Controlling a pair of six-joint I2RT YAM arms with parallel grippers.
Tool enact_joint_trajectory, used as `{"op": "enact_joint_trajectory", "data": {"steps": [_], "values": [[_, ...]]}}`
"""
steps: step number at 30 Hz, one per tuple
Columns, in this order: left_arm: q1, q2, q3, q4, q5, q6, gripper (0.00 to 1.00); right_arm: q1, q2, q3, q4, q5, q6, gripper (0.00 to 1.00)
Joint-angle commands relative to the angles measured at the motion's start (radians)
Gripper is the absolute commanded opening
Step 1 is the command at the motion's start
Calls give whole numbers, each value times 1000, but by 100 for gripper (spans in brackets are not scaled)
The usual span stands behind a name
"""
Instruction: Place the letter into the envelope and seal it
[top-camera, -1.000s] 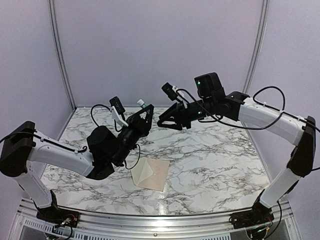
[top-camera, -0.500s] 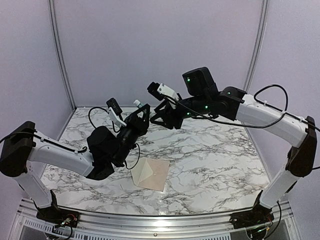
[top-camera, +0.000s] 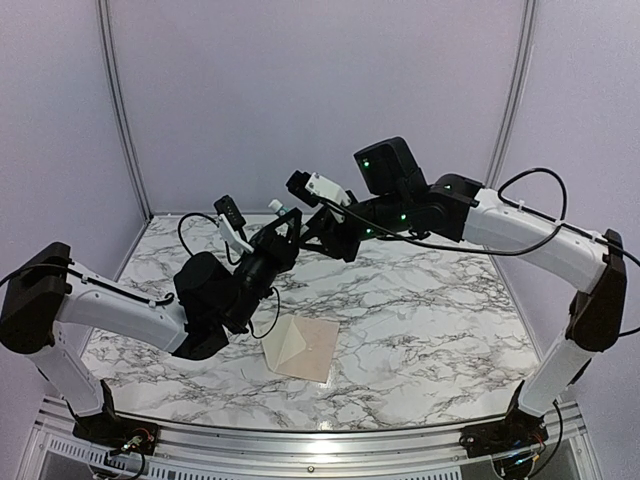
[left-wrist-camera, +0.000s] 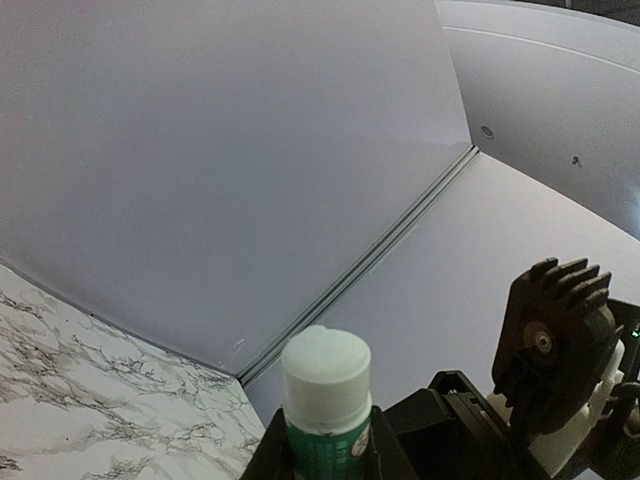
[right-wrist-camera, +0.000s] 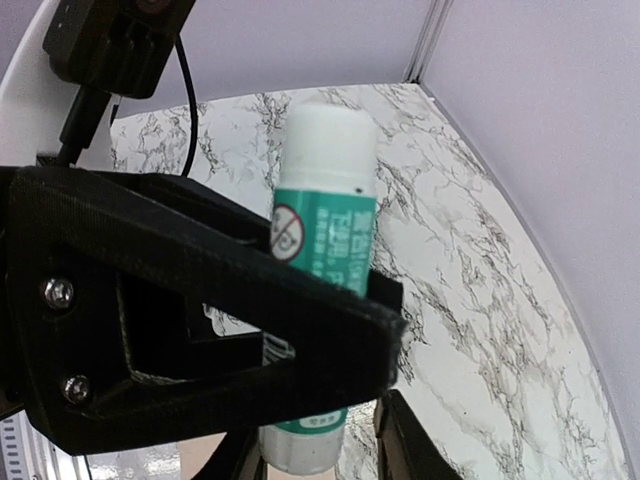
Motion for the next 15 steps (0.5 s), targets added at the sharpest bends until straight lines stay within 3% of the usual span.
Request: {"op": "enact_joint_trajectory", "data": {"steps": [1,5,11,15], "values": [[4,6,14,30,21,3,0,9,12,55,-4,18,3,32],[4,9,15,30,26,3,0,11,17,58,-5,18,1,27],[4,9,11,30,28,-5,0,12,17,56,-7,11,2,7],[4,-11,-6,30,44,19,23,11,9,49,-9,6,-2,4]]}}
